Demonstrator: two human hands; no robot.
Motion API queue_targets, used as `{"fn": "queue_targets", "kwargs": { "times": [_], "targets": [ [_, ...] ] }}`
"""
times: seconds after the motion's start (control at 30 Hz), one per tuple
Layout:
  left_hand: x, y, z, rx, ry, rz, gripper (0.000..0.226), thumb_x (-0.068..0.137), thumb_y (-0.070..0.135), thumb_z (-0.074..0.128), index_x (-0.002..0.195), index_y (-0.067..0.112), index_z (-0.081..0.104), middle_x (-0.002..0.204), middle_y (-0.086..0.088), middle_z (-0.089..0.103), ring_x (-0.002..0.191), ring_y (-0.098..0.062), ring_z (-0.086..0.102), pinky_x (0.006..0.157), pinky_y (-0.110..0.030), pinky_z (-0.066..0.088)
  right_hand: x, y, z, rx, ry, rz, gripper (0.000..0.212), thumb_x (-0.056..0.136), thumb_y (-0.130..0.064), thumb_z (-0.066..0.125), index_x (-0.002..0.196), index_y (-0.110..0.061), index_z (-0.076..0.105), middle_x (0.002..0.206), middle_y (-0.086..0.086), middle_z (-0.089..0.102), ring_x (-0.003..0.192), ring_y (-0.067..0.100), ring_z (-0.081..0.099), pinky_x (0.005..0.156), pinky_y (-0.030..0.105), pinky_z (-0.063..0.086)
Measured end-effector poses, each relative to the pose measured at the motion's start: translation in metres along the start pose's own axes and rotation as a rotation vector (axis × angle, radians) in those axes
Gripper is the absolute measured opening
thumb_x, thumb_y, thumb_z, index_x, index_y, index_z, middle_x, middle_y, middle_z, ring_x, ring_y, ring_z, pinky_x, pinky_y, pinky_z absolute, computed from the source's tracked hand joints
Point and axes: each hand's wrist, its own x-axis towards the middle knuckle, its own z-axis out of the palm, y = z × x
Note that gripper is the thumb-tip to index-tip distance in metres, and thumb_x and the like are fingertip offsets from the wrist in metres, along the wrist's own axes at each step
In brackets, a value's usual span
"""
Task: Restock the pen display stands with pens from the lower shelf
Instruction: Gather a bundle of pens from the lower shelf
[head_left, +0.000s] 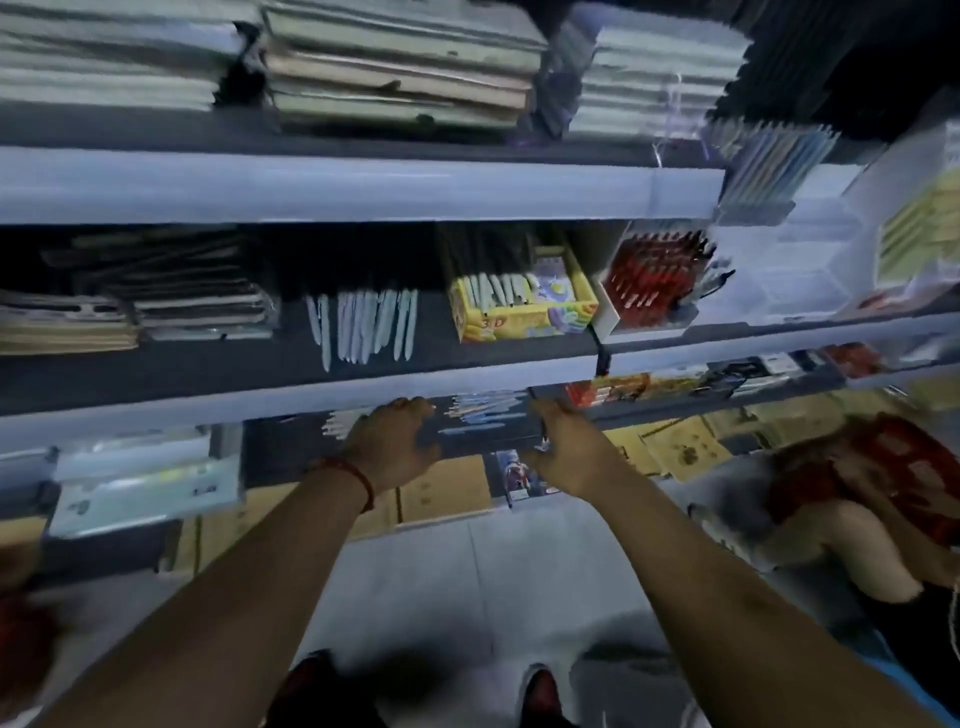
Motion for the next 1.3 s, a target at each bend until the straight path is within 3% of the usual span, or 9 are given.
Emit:
{"fn": "queue_targets", "kwargs": {
  "times": [0.1, 0.17, 0.3, 0.47, 0.6, 0.73, 0.87, 1.17, 1.3],
  "targets": [
    [0.001, 0.024, 0.033, -0.055, 0.013, -0.091, 0.051, 0.086, 0.052, 0.065, 0.128, 0.023, 0.063, 0.127, -0.001, 0.067, 0.114, -0.025, 0.066, 0.098, -0.034, 0.053, 0.005, 0.039, -0.004, -0.032, -0.073, -0.061, 0.061, 0.094, -0.029, 0.071, 0.147, -0.014, 0.045, 0.135, 0.011, 0.06, 0.117, 0.032, 0.062, 0.096, 0.039, 0.053],
    [-0.002, 0.038, 0.048, -0.103, 0.003, -0.152, 0.051, 0.091, 0.045, 0.069, 0.135, 0.021, 0.06, 0.13, -0.001, 0.065, 0.108, -0.019, 0.068, 0.096, -0.029, 0.052, 0.011, 0.059, -0.003, -0.06, -0.113, -0.098, 0.063, 0.093, -0.033, 0.071, 0.147, -0.017, 0.043, 0.141, 0.011, 0.055, 0.119, 0.032, 0.06, 0.098, 0.041, 0.052],
    [-0.006, 0.053, 0.069, -0.124, 0.057, -0.227, 0.048, 0.094, 0.035, 0.07, 0.137, 0.017, 0.059, 0.132, -0.003, 0.066, 0.121, -0.025, 0.063, 0.101, -0.033, 0.051, 0.023, 0.08, 0.004, -0.092, -0.164, -0.144, 0.062, 0.092, -0.037, 0.068, 0.146, -0.02, 0.044, 0.139, 0.011, 0.055, 0.118, 0.033, 0.06, 0.096, 0.046, 0.054],
    [0.004, 0.045, 0.096, -0.192, 0.096, -0.304, 0.046, 0.095, 0.033, 0.069, 0.138, 0.019, 0.058, 0.134, 0.0, 0.065, 0.118, -0.024, 0.063, 0.099, -0.033, 0.052, 0.052, 0.089, 0.023, -0.101, -0.181, -0.19, 0.064, 0.094, -0.028, 0.069, 0.15, -0.015, 0.042, 0.143, 0.016, 0.052, 0.121, 0.034, 0.058, 0.097, 0.039, 0.052],
    [0.022, 0.032, 0.127, -0.247, 0.146, -0.314, 0.039, 0.093, 0.032, 0.072, 0.128, 0.016, 0.062, 0.126, -0.002, 0.068, 0.116, -0.025, 0.064, 0.098, -0.034, 0.052, 0.08, 0.094, 0.049, -0.113, -0.177, -0.211, 0.066, 0.092, -0.033, 0.071, 0.148, -0.014, 0.044, 0.147, 0.014, 0.049, 0.132, 0.034, 0.05, 0.107, 0.039, 0.047],
    [0.036, 0.016, 0.166, -0.177, 0.137, -0.289, 0.047, 0.095, 0.032, 0.066, 0.138, 0.016, 0.057, 0.13, -0.007, 0.066, 0.117, -0.028, 0.063, 0.101, -0.041, 0.051, 0.117, 0.101, 0.079, -0.139, -0.164, -0.199, 0.066, 0.089, -0.036, 0.073, 0.145, -0.015, 0.047, 0.144, 0.013, 0.051, 0.129, 0.034, 0.052, 0.106, 0.042, 0.048],
    [0.056, 0.007, 0.202, -0.253, 0.153, -0.351, 0.049, 0.097, 0.027, 0.066, 0.143, 0.016, 0.053, 0.134, -0.008, 0.063, 0.116, -0.027, 0.063, 0.101, -0.04, 0.052, 0.154, 0.115, 0.111, -0.171, -0.175, -0.227, 0.068, 0.089, -0.036, 0.073, 0.147, -0.015, 0.043, 0.145, 0.012, 0.047, 0.132, 0.033, 0.048, 0.107, 0.041, 0.046],
    [0.153, 0.008, 0.289, -0.321, 0.392, -0.419, 0.05, 0.098, 0.015, 0.061, 0.146, 0.012, 0.05, 0.149, -0.011, 0.051, 0.129, -0.028, 0.054, 0.108, -0.039, 0.049, 0.243, 0.176, 0.187, -0.314, -0.019, -0.456, 0.068, 0.092, -0.038, 0.069, 0.149, -0.014, 0.042, 0.154, 0.008, 0.035, 0.139, 0.031, 0.039, 0.114, 0.048, 0.042],
    [0.186, 0.013, 0.314, -0.256, 0.586, -0.374, 0.062, 0.086, 0.006, 0.064, 0.146, 0.004, 0.053, 0.148, -0.02, 0.054, 0.132, -0.04, 0.055, 0.112, -0.047, 0.046, 0.269, 0.188, 0.198, -0.307, 0.13, -0.504, 0.076, 0.083, -0.042, 0.075, 0.145, -0.008, 0.047, 0.138, 0.017, 0.051, 0.126, 0.039, 0.046, 0.107, 0.051, 0.042]
  ]
}}
